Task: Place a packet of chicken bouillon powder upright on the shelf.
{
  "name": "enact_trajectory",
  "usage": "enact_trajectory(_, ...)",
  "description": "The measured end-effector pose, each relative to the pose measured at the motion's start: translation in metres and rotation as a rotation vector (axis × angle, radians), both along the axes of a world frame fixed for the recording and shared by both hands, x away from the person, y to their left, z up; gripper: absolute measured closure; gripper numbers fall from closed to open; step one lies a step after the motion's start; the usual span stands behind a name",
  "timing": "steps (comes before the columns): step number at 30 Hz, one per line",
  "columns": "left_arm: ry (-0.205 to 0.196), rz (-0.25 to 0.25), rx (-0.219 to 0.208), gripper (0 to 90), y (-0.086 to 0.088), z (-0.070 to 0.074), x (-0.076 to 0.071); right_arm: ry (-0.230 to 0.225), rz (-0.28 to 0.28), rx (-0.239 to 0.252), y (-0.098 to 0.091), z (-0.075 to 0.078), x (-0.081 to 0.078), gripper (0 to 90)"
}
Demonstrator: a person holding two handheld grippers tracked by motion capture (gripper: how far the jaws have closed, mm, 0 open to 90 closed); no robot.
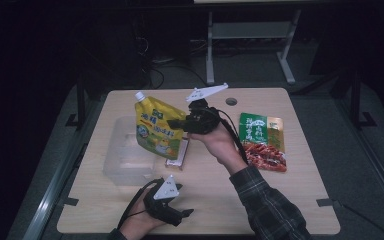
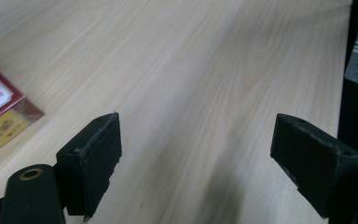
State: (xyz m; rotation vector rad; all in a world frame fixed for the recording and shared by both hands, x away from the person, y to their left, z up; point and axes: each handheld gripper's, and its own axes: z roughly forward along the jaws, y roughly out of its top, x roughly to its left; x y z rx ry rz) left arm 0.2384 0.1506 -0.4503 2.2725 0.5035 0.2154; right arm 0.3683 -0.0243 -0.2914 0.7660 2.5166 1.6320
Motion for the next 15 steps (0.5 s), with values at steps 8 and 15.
enact_trajectory(8, 0.000, 0.027, -0.016, 15.7, 0.007, -0.001, -0.004, -0.002, 0.040, -0.017, 0.036, -0.004, 0.008, 90.0)
enact_trajectory(15, 0.001, 0.046, -0.031, 15.8, 0.012, 0.000, -0.006, 0.005, 0.064, -0.028, 0.065, -0.010, 0.015, 90.0)
